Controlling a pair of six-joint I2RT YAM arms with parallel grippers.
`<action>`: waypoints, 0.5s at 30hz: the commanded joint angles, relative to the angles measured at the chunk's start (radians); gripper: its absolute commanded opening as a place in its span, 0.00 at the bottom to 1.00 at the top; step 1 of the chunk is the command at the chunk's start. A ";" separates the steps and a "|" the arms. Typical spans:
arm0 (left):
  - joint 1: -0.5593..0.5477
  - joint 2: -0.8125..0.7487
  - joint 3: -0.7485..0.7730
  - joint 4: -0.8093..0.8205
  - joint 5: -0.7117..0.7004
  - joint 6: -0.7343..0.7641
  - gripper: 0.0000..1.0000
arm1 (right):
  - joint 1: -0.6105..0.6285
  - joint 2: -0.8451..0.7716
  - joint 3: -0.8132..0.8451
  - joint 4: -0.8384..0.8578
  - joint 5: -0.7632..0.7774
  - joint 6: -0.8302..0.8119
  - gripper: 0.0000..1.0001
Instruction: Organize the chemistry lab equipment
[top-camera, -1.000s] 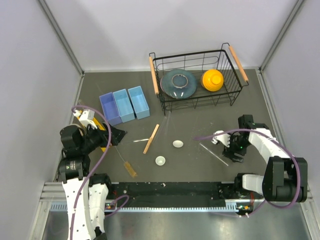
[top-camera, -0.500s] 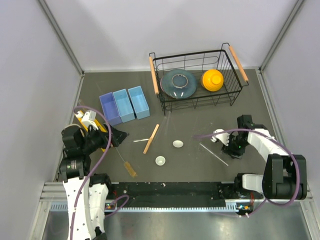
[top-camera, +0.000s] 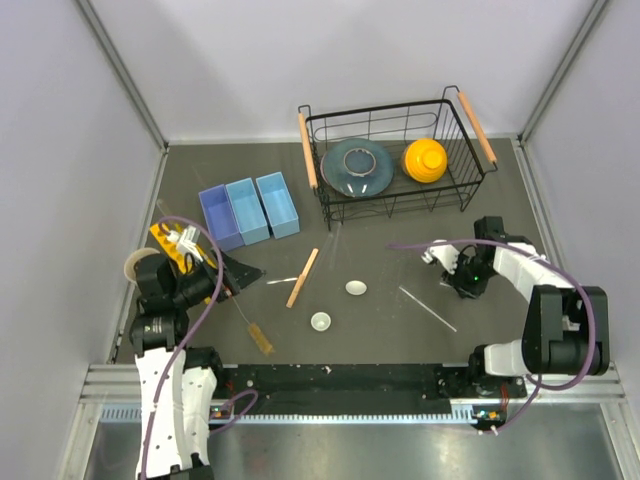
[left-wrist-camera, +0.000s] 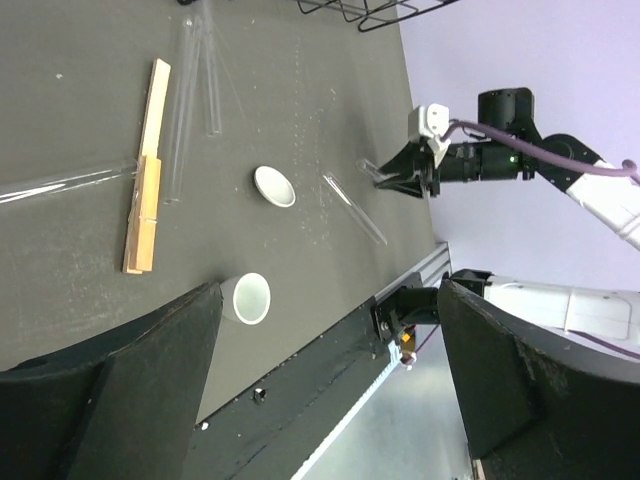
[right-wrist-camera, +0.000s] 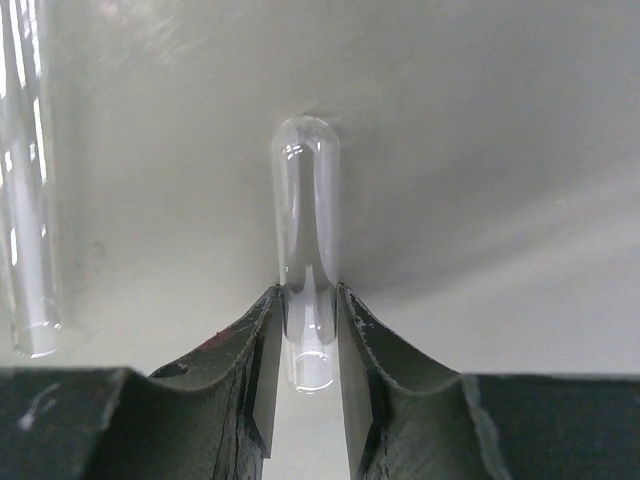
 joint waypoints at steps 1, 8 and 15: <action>-0.014 0.001 -0.046 0.180 0.057 -0.128 0.94 | -0.014 0.011 0.079 0.100 -0.093 0.052 0.27; -0.378 0.001 -0.126 0.485 -0.206 -0.341 0.92 | -0.016 0.002 0.120 0.075 -0.176 0.114 0.26; -0.711 0.258 -0.143 0.809 -0.489 -0.432 0.89 | -0.014 -0.029 0.158 0.025 -0.271 0.173 0.25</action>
